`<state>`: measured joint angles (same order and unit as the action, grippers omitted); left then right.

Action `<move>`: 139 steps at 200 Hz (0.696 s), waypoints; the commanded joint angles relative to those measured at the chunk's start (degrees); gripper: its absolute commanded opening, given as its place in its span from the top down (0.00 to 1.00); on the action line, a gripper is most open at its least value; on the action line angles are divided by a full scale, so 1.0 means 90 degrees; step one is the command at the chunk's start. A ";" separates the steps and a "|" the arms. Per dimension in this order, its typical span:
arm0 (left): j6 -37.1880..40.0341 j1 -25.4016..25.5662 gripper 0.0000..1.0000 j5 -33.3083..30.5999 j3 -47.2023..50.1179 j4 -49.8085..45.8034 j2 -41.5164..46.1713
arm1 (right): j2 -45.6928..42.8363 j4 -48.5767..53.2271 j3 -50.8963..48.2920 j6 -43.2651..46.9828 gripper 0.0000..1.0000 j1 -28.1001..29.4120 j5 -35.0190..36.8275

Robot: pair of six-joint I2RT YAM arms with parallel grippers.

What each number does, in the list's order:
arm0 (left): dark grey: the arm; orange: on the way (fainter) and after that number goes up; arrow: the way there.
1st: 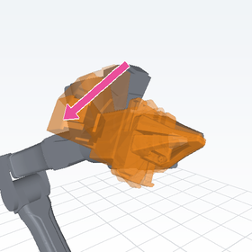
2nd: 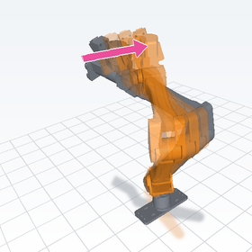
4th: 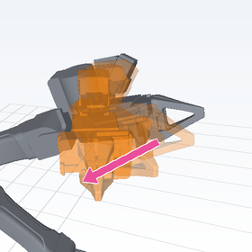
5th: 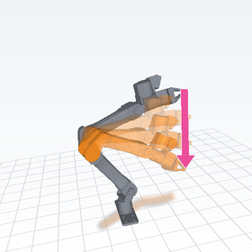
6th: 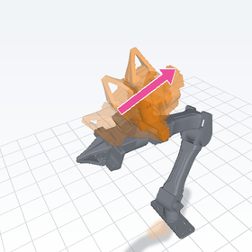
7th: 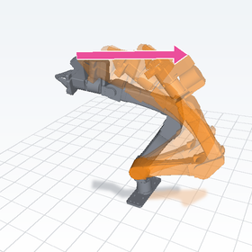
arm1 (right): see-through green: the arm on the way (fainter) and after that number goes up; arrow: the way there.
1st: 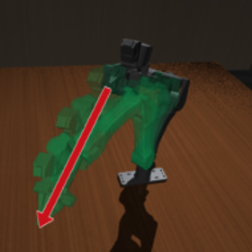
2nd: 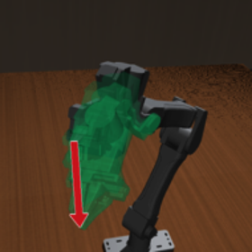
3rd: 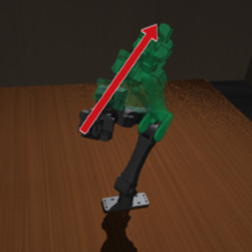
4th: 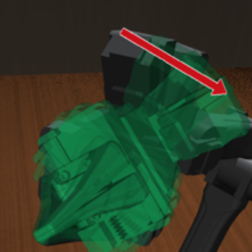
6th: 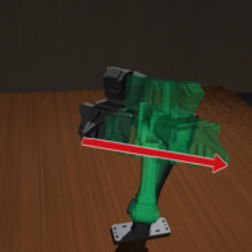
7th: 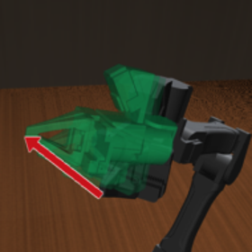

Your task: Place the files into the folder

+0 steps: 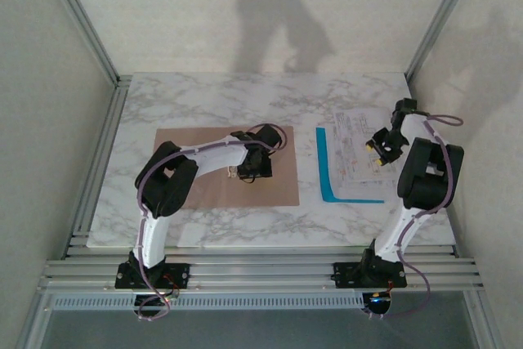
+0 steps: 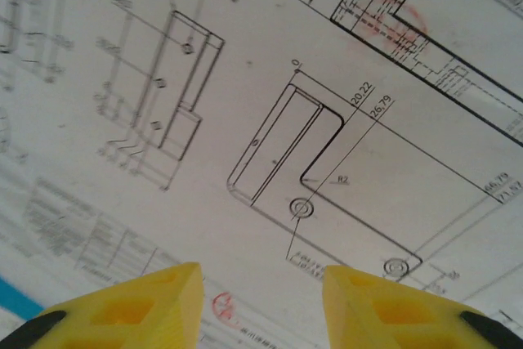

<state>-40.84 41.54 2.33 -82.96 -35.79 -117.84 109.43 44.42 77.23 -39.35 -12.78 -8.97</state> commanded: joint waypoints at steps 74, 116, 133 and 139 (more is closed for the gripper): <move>0.0463 0.0251 0.51 0.0198 -0.0535 0.0360 -0.0719 | 0.0376 -0.0081 -0.0583 -0.0068 0.57 0.0350 -0.0415; 0.0571 0.0405 0.52 0.0250 -0.0770 0.0429 -0.0955 | 0.0373 -0.0064 -0.0628 -0.0156 0.57 0.0462 -0.0407; 0.0630 0.0470 0.53 0.0254 -0.0934 0.0405 -0.1069 | 0.0321 -0.0053 -0.0654 -0.0148 0.57 0.0462 -0.0357; 0.0650 0.0495 0.53 0.0258 -0.0996 0.0407 -0.1099 | 0.0296 -0.0053 -0.0648 -0.0138 0.57 0.0454 -0.0365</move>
<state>-36.56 44.49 2.31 -90.65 -32.12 -123.55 111.35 43.03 73.69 -39.83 -9.10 -12.21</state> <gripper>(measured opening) 0.474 0.426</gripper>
